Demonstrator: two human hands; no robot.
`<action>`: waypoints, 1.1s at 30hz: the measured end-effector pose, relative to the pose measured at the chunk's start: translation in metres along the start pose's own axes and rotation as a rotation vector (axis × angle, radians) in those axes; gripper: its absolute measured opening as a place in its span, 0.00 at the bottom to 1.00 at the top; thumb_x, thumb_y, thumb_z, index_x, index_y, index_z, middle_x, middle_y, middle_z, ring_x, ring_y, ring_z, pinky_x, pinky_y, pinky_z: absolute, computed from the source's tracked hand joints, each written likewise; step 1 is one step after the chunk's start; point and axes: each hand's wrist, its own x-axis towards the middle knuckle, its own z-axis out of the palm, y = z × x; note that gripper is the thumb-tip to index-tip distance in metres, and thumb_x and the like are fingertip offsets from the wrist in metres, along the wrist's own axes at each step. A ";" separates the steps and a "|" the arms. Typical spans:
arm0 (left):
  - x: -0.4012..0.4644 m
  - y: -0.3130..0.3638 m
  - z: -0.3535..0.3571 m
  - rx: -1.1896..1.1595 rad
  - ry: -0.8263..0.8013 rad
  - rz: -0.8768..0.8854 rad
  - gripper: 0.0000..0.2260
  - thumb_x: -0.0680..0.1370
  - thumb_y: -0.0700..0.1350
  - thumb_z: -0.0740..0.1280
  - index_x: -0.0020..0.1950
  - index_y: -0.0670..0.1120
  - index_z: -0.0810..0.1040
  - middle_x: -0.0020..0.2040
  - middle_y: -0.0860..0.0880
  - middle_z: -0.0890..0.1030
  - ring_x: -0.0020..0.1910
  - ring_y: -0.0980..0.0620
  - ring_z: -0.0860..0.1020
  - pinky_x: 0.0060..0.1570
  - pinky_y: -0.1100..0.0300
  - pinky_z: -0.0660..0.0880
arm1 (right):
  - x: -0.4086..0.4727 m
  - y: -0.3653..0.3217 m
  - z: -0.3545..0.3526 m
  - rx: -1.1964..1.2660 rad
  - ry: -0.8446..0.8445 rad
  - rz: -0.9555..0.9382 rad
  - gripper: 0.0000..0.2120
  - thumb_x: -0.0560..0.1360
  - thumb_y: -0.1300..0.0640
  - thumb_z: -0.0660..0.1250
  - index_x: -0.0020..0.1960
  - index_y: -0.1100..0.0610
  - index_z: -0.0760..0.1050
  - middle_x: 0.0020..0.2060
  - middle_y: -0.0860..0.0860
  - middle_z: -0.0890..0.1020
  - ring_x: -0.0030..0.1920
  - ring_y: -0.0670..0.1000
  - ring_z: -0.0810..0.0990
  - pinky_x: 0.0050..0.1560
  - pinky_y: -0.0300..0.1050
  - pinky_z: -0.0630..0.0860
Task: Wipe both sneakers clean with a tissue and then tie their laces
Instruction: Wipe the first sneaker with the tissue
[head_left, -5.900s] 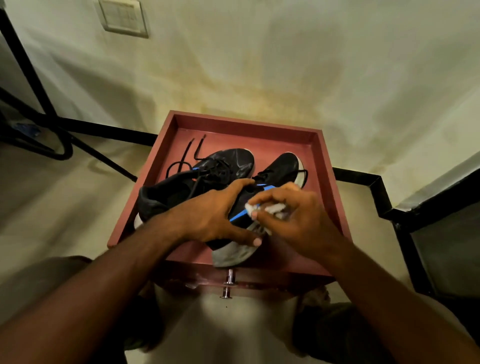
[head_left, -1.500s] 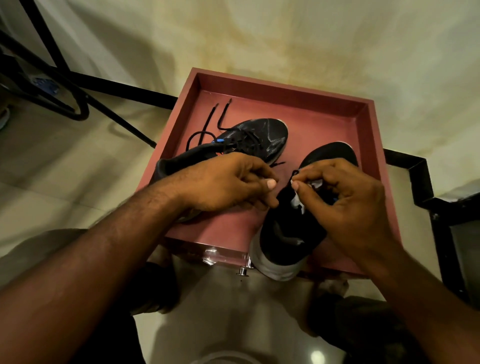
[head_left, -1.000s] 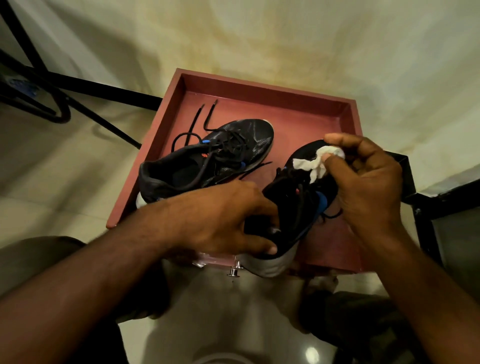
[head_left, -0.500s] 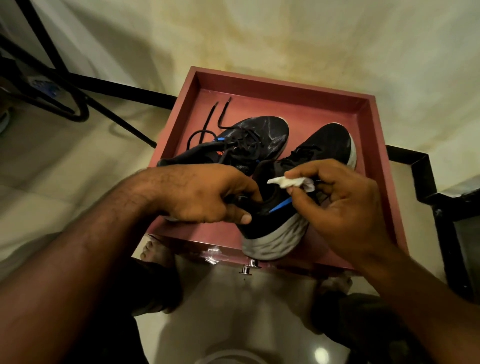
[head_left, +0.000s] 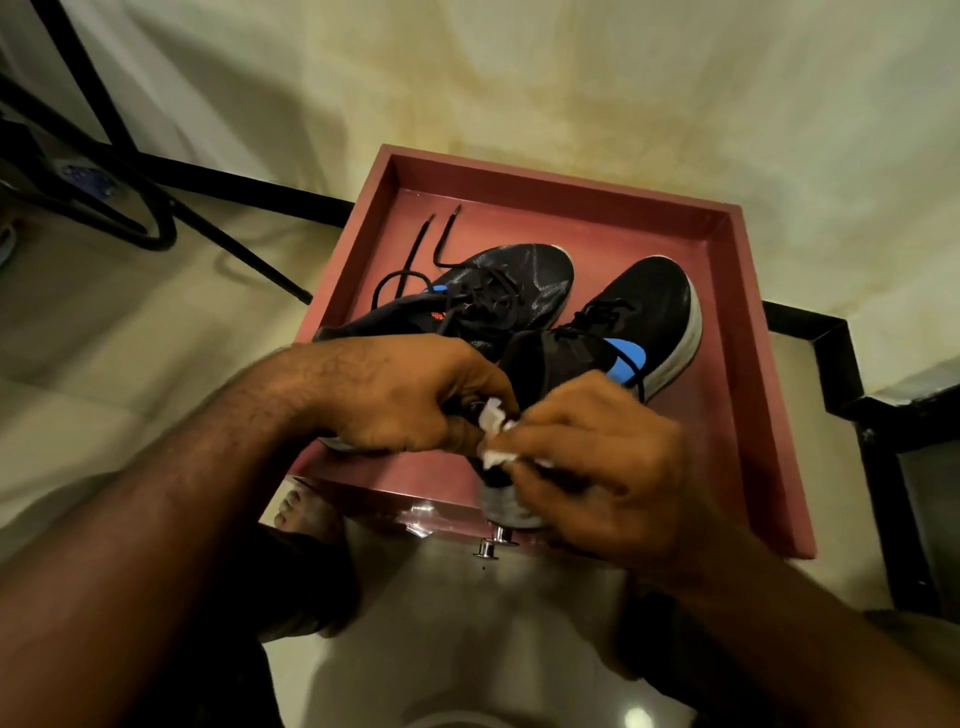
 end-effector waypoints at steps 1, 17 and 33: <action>-0.001 0.000 -0.001 0.015 0.007 -0.002 0.10 0.80 0.51 0.71 0.60 0.60 0.80 0.52 0.63 0.84 0.51 0.66 0.82 0.55 0.59 0.79 | 0.000 -0.004 0.006 -0.001 -0.056 -0.067 0.06 0.76 0.61 0.76 0.51 0.62 0.87 0.45 0.54 0.85 0.45 0.54 0.80 0.49 0.48 0.75; 0.018 0.007 0.028 0.143 0.328 -0.083 0.22 0.71 0.73 0.68 0.40 0.55 0.75 0.34 0.53 0.80 0.31 0.57 0.77 0.32 0.59 0.73 | 0.002 0.020 -0.027 -0.035 -0.059 0.182 0.05 0.71 0.66 0.77 0.46 0.60 0.84 0.40 0.50 0.83 0.42 0.51 0.79 0.45 0.45 0.74; 0.016 0.028 0.030 0.181 0.183 -0.254 0.33 0.65 0.80 0.65 0.36 0.49 0.76 0.28 0.54 0.77 0.25 0.59 0.75 0.28 0.62 0.71 | -0.013 0.078 -0.073 -0.020 -0.090 0.629 0.05 0.74 0.54 0.76 0.49 0.46 0.86 0.43 0.43 0.84 0.45 0.44 0.83 0.46 0.48 0.83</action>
